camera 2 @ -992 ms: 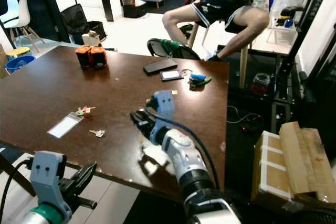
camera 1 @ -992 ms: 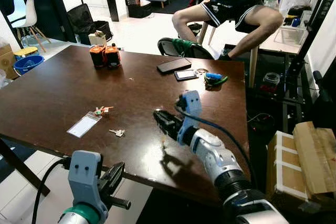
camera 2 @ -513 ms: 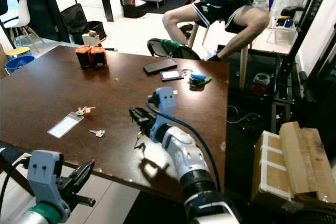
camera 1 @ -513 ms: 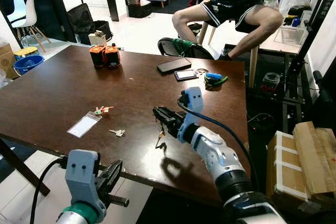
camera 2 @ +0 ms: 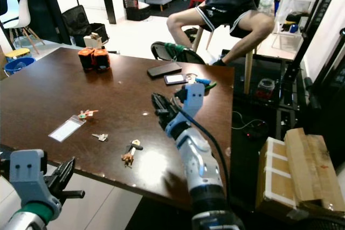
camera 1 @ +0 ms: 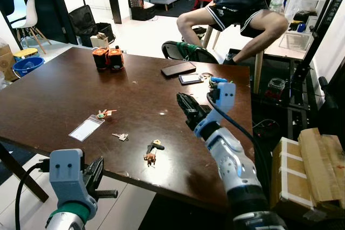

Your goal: Hang keys on a hook

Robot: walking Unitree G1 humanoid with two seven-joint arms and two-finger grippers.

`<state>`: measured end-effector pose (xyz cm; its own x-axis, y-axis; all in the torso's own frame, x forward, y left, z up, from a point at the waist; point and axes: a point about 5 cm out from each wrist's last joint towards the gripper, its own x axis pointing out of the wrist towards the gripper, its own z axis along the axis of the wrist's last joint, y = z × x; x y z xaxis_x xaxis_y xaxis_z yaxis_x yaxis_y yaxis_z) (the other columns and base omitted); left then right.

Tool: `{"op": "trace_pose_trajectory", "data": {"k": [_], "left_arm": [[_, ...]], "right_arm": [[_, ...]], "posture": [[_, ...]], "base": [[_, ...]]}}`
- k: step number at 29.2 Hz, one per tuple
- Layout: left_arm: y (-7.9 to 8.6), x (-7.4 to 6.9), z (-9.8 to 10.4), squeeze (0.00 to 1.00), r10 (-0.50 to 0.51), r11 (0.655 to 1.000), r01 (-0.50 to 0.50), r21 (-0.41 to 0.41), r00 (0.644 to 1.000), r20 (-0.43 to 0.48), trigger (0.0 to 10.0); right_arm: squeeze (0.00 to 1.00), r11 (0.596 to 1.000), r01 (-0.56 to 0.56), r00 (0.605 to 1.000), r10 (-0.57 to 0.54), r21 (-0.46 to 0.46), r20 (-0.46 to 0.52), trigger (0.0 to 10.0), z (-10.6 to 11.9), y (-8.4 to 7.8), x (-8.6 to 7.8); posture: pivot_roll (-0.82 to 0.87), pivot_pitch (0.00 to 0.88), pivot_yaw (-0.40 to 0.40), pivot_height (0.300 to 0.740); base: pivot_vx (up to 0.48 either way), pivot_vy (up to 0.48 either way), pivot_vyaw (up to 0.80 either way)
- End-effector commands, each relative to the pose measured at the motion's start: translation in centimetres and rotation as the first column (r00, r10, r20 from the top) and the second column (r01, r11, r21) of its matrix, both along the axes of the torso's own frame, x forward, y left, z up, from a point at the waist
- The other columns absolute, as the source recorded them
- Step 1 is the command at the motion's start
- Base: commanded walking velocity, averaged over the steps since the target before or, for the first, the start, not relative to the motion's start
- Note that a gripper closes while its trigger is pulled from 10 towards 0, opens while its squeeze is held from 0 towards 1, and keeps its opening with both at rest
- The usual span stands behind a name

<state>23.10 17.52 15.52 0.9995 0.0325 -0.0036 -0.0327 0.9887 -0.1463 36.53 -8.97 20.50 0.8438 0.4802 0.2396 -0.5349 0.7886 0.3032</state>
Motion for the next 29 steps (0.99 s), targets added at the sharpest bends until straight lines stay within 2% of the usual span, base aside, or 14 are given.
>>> {"op": "trace_pose_trajectory", "data": {"k": [1, 6, 7, 8, 10, 13, 16, 21, 24, 25, 27, 29], "left_arm": [[0.3, 0.1, -0.5, 0.00, 0.009, 1.000, -0.008, 0.021, 1.000, -0.015, 10.0], [0.0, 0.4, -0.6, 0.00, 0.002, 1.000, -0.002, 0.020, 1.000, -0.019, 10.0], [-0.1, 0.6, -0.6, 0.00, 0.002, 1.000, -0.001, 0.017, 1.000, -0.023, 10.0], [-0.4, 0.8, -0.7, 0.00, -0.008, 1.000, 0.008, 0.017, 1.000, -0.030, 10.0], [-0.4, 0.8, -0.7, 0.00, -0.008, 1.000, 0.008, 0.017, 1.000, -0.030, 10.0], [-0.8, 0.8, -0.9, 0.00, -0.034, 0.999, 0.034, 0.012, 0.998, -0.050, 10.0], [-0.7, 0.6, -1.0, 0.00, -0.037, 0.999, 0.037, 0.002, 0.998, -0.053, 10.0], [-0.7, 0.5, -1.1, 0.00, -0.035, 0.999, 0.035, -0.008, 0.998, -0.056, 10.0], [-0.8, 0.3, -1.2, 0.00, -0.040, 0.999, 0.039, -0.028, 0.997, -0.062, 10.0], [-0.8, 0.2, -1.3, 0.00, -0.044, 0.998, 0.041, -0.040, 0.997, -0.065, 10.0], [-0.8, 0.2, -1.3, 0.00, -0.044, 0.998, 0.041, -0.040, 0.997, -0.065, 10.0], [-1.0, -0.1, -1.3, 0.00, -0.048, 0.996, 0.043, -0.081, 0.997, -0.065, 10.0]], "right_arm": [[0.00, 0.999, -0.019, 0.999, 0.017, -0.050, -0.033, 10.0, -1.0, 0.4, -0.2], [0.00, 0.992, -0.036, 0.997, 0.027, -0.124, -0.073, 10.0, -2.4, 0.6, -0.3], [0.04, 0.984, -0.061, 0.993, 0.043, -0.166, -0.110, 10.0, -3.2, 0.9, -0.3], [1.00, 0.967, -0.131, 0.982, 0.097, -0.217, -0.163, 10.0, -4.3, 1.7, -0.5], [1.00, 0.967, -0.131, 0.982, 0.097, -0.217, -0.163, 10.0, -4.3, 1.7, -0.5], [1.00, 0.919, -0.289, 0.934, 0.208, -0.269, -0.291, 10.0, -6.6, 3.4, -1.1], [1.00, 0.909, -0.330, 0.914, 0.242, -0.254, -0.325, 10.0, -7.1, 4.3, -1.2], [1.00, 0.905, -0.352, 0.902, 0.259, -0.240, -0.345, 10.0, -7.3, 4.8, -1.2], [1.00, 0.905, -0.374, 0.881, 0.279, -0.201, -0.382, 10.0, -7.6, 5.6, -1.2], [1.00, 0.916, -0.369, 0.868, 0.281, -0.154, -0.408, 10.0, -7.8, 6.0, -1.1], [1.00, 0.916, -0.369, 0.868, 0.281, -0.154, -0.408, 10.0, -7.8, 6.0, -1.1], [1.00, 0.935, -0.350, 0.845, 0.286, -0.063, -0.451, 10.0, -7.9, 6.6, -0.9]], "posture": [[-0.02, 0.000, 0.114, 0.740], [-0.03, 0.004, 0.123, 0.740], [-0.03, 0.004, 0.123, 0.740], [-0.03, 0.008, 0.129, 0.740], [-0.03, 0.008, 0.129, 0.740], [-0.02, 0.018, 0.133, 0.740], [-0.01, 0.028, 0.131, 0.740], [-0.01, 0.028, 0.131, 0.740], [0.00, 0.037, 0.130, 0.740], [0.00, 0.041, 0.131, 0.740], [0.00, 0.041, 0.131, 0.740], [0.00, 0.049, 0.136, 0.740]], "base": [[0.000, 0.000, 0.00], [0.000, 0.000, 0.00], [0.000, 0.000, 0.00], [0.000, 0.000, 0.00], [0.000, 0.000, 0.00], [0.000, 0.000, 0.00], [0.000, 0.000, 0.00], [0.000, 0.000, 0.00], [0.000, 0.000, 0.00], [0.000, 0.000, 0.00], [0.000, 0.000, 0.00], [0.000, 0.000, 0.00]]}}
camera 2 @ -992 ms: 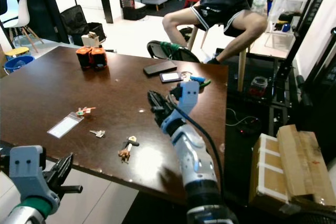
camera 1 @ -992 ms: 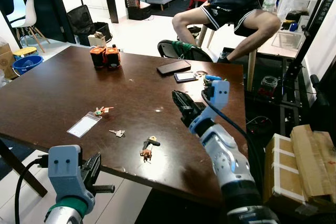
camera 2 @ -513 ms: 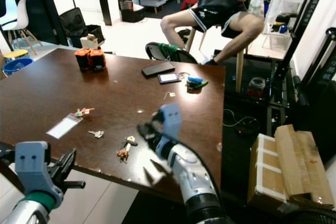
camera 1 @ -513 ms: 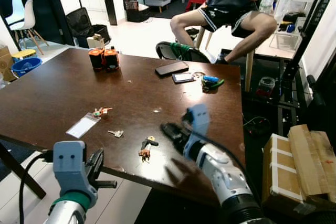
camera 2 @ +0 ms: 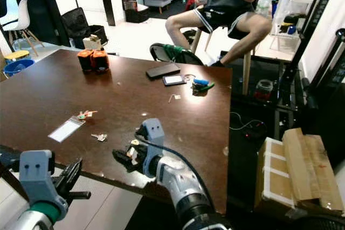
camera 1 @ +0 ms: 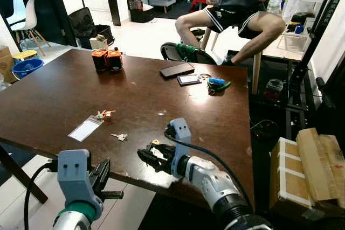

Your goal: Hang keys on a hook

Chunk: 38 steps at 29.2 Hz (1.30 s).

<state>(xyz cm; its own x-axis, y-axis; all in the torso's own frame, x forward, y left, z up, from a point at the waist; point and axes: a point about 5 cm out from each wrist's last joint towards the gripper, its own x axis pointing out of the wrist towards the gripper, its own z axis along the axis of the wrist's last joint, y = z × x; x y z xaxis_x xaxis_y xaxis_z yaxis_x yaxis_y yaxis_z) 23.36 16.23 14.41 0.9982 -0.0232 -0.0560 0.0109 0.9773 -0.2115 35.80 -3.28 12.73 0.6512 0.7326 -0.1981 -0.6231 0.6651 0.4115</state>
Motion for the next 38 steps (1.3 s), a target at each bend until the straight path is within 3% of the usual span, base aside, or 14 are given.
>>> {"op": "trace_pose_trajectory", "data": {"k": [1, 5, 6, 8, 9, 10, 13, 15, 17, 21, 23, 25, 29, 38], "left_arm": [[0.3, -0.3, -0.2, 0.00, 0.008, 1.000, -0.008, -0.012, 1.000, -0.016, 10.0], [0.2, -0.5, -0.2, 0.00, 0.003, 1.000, -0.004, -0.029, 1.000, -0.017, 10.0], [0.2, -0.6, -0.1, 0.00, 0.000, 0.999, -0.001, -0.035, 1.000, -0.017, 10.0], [0.2, -0.6, -0.1, 0.00, 0.000, 0.999, -0.001, -0.035, 1.000, -0.017, 10.0], [0.2, -0.7, -0.1, 0.00, 0.002, 0.999, -0.003, -0.046, 1.000, -0.016, 10.0], [0.3, -0.8, -0.1, 0.00, 0.006, 0.999, -0.007, -0.053, 1.000, -0.017, 10.0], [0.3, -0.8, -0.1, 0.00, 0.009, 0.998, -0.010, -0.058, 1.000, -0.018, 10.0], [0.3, -0.9, -0.2, 0.00, 0.013, 0.998, -0.014, -0.064, 1.000, -0.021, 10.0], [0.3, -0.9, -0.2, 0.00, 0.013, 0.998, -0.014, -0.064, 1.000, -0.021, 10.0], [0.2, -1.0, -0.3, 0.00, 0.015, 0.997, -0.017, -0.072, 1.000, -0.024, 10.0], [0.2, -1.0, -0.3, 0.00, 0.021, 0.995, -0.023, -0.094, 1.000, -0.022, 10.0], [0.2, -1.0, -0.3, 0.00, 0.021, 0.995, -0.023, -0.094, 1.000, -0.022, 10.0], [0.3, -1.0, -0.2, 0.00, 0.026, 0.994, -0.028, -0.109, 0.999, -0.020, 10.0], [0.2, -1.0, -0.1, 0.00, 0.026, 0.992, -0.027, -0.123, 1.000, -0.016, 10.0]], "right_arm": [[1.00, 0.999, -0.001, 0.999, 0.002, 0.037, -0.042, 10.0, -0.1, 0.9, -0.2], [0.98, 0.998, 0.009, 0.997, -0.003, 0.068, -0.076, 10.0, 0.0, 1.4, 0.0], [0.75, 0.997, 0.007, 0.997, -0.001, 0.071, -0.078, 10.0, 0.2, 1.7, 0.1], [0.75, 0.997, 0.007, 0.997, -0.001, 0.071, -0.078, 10.0, 0.2, 1.7, 0.1], [0.23, 0.998, 0.001, 0.997, 0.004, 0.066, -0.073, 10.0, 0.5, 2.1, 0.2], [0.00, 0.999, -0.013, 0.999, 0.015, 0.044, -0.049, 10.0, 0.8, 2.4, 0.3], [0.00, 1.000, -0.028, 0.999, 0.028, 0.009, -0.015, 10.0, 1.0, 2.5, 0.4], [0.00, 0.990, -0.057, 0.993, 0.070, -0.125, 0.097, 10.0, 1.0, 2.8, 0.4], [0.00, 0.990, -0.057, 0.993, 0.070, -0.125, 0.097, 10.0, 1.0, 2.8, 0.4], [0.00, 0.972, -0.081, 0.977, 0.122, -0.220, 0.177, 10.0, 1.1, 3.0, 0.3], [0.00, 0.937, -0.115, 0.947, 0.203, -0.330, 0.248, 10.0, 0.8, 3.4, 0.0], [0.00, 0.937, -0.115, 0.947, 0.203, -0.330, 0.248, 10.0, 0.8, 3.4, 0.0], [0.00, 0.879, -0.144, 0.907, 0.300, -0.455, 0.294, 10.0, 0.1, 3.6, -0.4], [0.00, 0.795, -0.163, 0.889, 0.375, -0.584, 0.262, 10.0, -1.5, 2.8, -0.7]], "posture": [[0.00, 0.049, 0.136, 0.740], [0.01, 0.052, 0.135, 0.740], [0.01, 0.054, 0.130, 0.740], [0.01, 0.054, 0.130, 0.740], [0.01, 0.055, 0.126, 0.740], [0.01, 0.056, 0.123, 0.740], [0.01, 0.056, 0.123, 0.740], [0.01, 0.058, 0.118, 0.740], [0.01, 0.058, 0.118, 0.740], [0.01, 0.058, 0.115, 0.740], [0.01, 0.060, 0.114, 0.740], [0.01, 0.060, 0.114, 0.740], [0.01, 0.062, 0.111, 0.740], [0.01, 0.066, 0.110, 0.740]], "base": [[0.000, 0.000, 0.00], [0.000, 0.000, 0.00], [0.000, 0.000, 0.00], [0.000, 0.000, 0.00], [0.000, 0.000, 0.00], [0.000, 0.000, 0.00], [0.000, 0.000, 0.00], [0.000, 0.000, 0.00], [0.000, 0.000, 0.00], [0.000, 0.000, 0.00], [0.000, 0.000, 0.00], [0.000, 0.000, 0.00], [0.000, 0.000, 0.00], [0.000, 0.000, 0.00]]}}
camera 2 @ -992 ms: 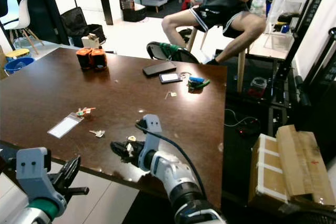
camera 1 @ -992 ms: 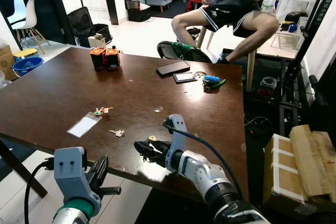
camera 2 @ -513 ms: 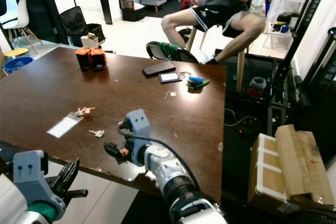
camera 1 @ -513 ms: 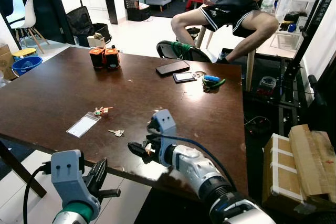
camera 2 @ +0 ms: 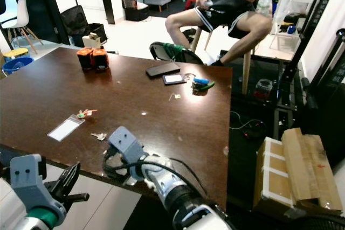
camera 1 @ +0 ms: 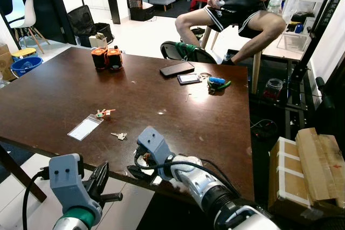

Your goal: Hang keys on a hook

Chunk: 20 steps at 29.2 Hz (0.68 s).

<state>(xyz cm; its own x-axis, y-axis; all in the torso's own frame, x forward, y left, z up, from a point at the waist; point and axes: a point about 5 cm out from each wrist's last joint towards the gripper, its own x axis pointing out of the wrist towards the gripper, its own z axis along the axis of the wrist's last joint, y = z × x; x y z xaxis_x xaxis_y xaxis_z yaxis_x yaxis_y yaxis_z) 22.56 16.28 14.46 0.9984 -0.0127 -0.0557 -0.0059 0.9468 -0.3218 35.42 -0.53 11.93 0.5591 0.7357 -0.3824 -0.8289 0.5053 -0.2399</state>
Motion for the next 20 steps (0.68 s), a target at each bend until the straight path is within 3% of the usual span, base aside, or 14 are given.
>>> {"op": "trace_pose_trajectory", "data": {"k": [1, 11, 20], "left_arm": [[0.2, -0.2, -0.1, 0.00, 0.009, 1.000, -0.009, -0.009, 1.000, -0.014, 10.0], [0.2, 0.0, 0.2, 0.00, 0.004, 1.000, -0.004, -0.013, 1.000, -0.002, 10.0], [0.2, 0.1, 0.2, 0.00, -0.004, 1.000, 0.004, -0.011, 1.000, 0.000, 10.0]], "right_arm": [[0.00, 1.000, -0.011, 1.000, 0.010, -0.023, -0.019, 10.0, -0.7, 0.1, -0.4], [0.00, 0.998, 0.014, 1.000, -0.015, -0.064, -0.009, 10.0, -1.6, -1.5, -0.1], [0.00, 0.995, -0.014, 0.999, 0.010, -0.099, -0.042, 10.0, -2.4, -1.9, -0.6]], "posture": [[0.01, 0.066, 0.110, 0.740], [0.02, 0.071, 0.112, 0.740], [0.02, 0.073, 0.119, 0.740]], "base": [[0.000, 0.000, 0.00], [0.000, 0.000, 0.00], [0.000, 0.000, 0.00]]}}
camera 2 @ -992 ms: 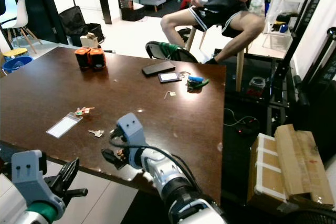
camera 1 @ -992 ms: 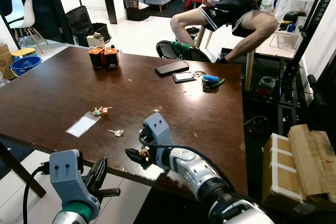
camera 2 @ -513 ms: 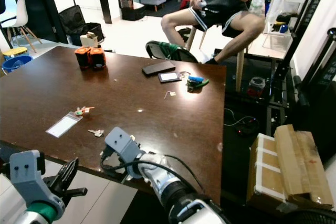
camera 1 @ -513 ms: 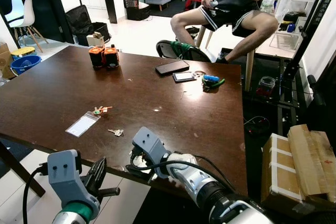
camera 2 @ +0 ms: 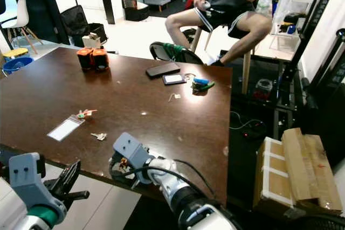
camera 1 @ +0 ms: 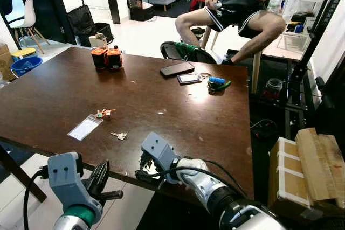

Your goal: Hang keys on a hook

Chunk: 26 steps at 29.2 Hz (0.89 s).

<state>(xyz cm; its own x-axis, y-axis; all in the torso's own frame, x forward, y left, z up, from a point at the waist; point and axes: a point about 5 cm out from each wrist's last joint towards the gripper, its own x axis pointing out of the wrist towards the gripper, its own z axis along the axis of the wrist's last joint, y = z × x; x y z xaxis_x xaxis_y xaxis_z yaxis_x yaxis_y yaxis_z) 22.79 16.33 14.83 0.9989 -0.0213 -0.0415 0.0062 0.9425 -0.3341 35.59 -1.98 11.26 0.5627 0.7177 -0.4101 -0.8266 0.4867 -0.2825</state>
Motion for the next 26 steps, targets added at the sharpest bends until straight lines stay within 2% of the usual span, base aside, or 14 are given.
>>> {"op": "trace_pose_trajectory", "data": {"k": [1, 6, 7, 9, 10, 14, 15, 16, 17, 20, 21, 25, 26], "left_arm": [[0.2, -0.1, -0.1, 0.00, 0.004, 1.000, -0.004, 0.002, 1.000, -0.015, 10.0], [0.1, -0.1, -0.1, 0.00, 0.000, 1.000, 0.001, 0.004, 1.000, -0.015, 10.0], [0.1, 0.0, -0.1, 0.00, -0.003, 1.000, 0.003, 0.005, 1.000, -0.016, 10.0], [0.1, 0.0, -0.1, 0.00, -0.003, 1.000, 0.003, 0.005, 1.000, -0.016, 10.0], [0.0, 0.0, -0.1, 0.00, -0.006, 1.000, 0.007, 0.006, 1.000, -0.016, 10.0], [-0.1, 0.0, -0.1, 0.00, -0.014, 1.000, 0.015, 0.008, 1.000, -0.019, 10.0], [-0.1, 0.0, -0.1, 0.00, -0.018, 1.000, 0.018, 0.008, 1.000, -0.019, 10.0], [-0.1, 0.0, -0.1, 0.00, -0.018, 1.000, 0.018, 0.008, 1.000, -0.019, 10.0], [-0.2, 0.0, -0.2, 0.00, -0.021, 1.000, 0.021, 0.007, 1.000, -0.020, 10.0], [-0.2, 0.0, -0.2, 0.00, -0.026, 1.000, 0.026, 0.005, 0.999, -0.021, 10.0], [-0.3, 0.0, -0.2, 0.00, -0.033, 0.999, 0.033, 0.003, 0.999, -0.023, 10.0], [-0.3, -0.1, -0.2, 0.00, -0.037, 0.999, 0.037, 0.002, 0.999, -0.023, 10.0], [-0.4, -0.1, -0.2, 0.00, -0.044, 0.999, 0.044, 0.000, 0.999, -0.023, 10.0]], "right_arm": [[0.00, 0.999, -0.006, 0.998, 0.003, -0.046, -0.061, 10.0, -1.8, -0.4, -0.7], [0.00, 0.999, -0.014, 0.997, 0.011, -0.043, -0.071, 10.0, -1.9, -0.3, -0.8], [0.00, 0.999, -0.019, 0.997, 0.015, -0.045, -0.078, 8.9, -1.9, -0.3, -0.9], [0.00, 0.999, -0.019, 0.997, 0.015, -0.045, -0.078, 8.9, -1.9, -0.3, -0.9], [0.00, 0.998, -0.026, 0.996, 0.021, -0.053, -0.092, 6.7, -2.1, -0.3, -1.0], [0.00, 0.996, -0.043, 0.992, 0.033, -0.079, -0.123, 6.4, -2.6, -0.4, -1.2], [0.00, 0.995, -0.050, 0.990, 0.038, -0.088, -0.134, 5.5, -2.8, -0.5, -1.4], [0.00, 0.995, -0.050, 0.990, 0.038, -0.088, -0.134, 5.5, -2.8, -0.5, -1.4], [0.00, 0.994, -0.056, 0.989, 0.042, -0.094, -0.142, 4.7, -2.9, -0.5, -1.4], [0.00, 0.993, -0.062, 0.988, 0.047, -0.098, -0.149, 4.4, -3.0, -0.6, -1.5], [0.00, 0.993, -0.067, 0.986, 0.051, -0.101, -0.156, 3.9, -3.0, -0.6, -1.5], [0.00, 0.992, -0.070, 0.986, 0.053, -0.102, -0.161, 3.7, -3.1, -0.6, -1.6], [0.00, 0.991, -0.076, 0.984, 0.058, -0.106, -0.168, 3.0, -3.1, -0.6, -1.6]], "posture": [[0.02, 0.073, 0.119, 0.740], [0.02, 0.071, 0.121, 0.740], [0.02, 0.071, 0.121, 0.740], [0.02, 0.071, 0.121, 0.740], [0.02, 0.071, 0.121, 0.740], [0.02, 0.071, 0.121, 0.740], [0.02, 0.071, 0.121, 0.740], [0.02, 0.071, 0.121, 0.740], [0.02, 0.071, 0.121, 0.740], [0.02, 0.071, 0.121, 0.740], [0.02, 0.071, 0.121, 0.740], [0.02, 0.071, 0.121, 0.740], [0.02, 0.071, 0.121, 0.740]], "base": [[0.000, 0.000, 0.00], [0.000, 0.000, 0.00], [0.000, 0.000, 0.00], [0.000, 0.000, 0.00], [0.000, 0.000, 0.00], [0.000, 0.000, 0.00], [0.000, 0.000, 0.00], [0.000, 0.000, 0.00], [0.000, 0.000, 0.00], [0.000, 0.000, 0.00], [0.000, 0.000, 0.00], [0.000, 0.000, 0.00], [0.000, 0.000, 0.00]]}}
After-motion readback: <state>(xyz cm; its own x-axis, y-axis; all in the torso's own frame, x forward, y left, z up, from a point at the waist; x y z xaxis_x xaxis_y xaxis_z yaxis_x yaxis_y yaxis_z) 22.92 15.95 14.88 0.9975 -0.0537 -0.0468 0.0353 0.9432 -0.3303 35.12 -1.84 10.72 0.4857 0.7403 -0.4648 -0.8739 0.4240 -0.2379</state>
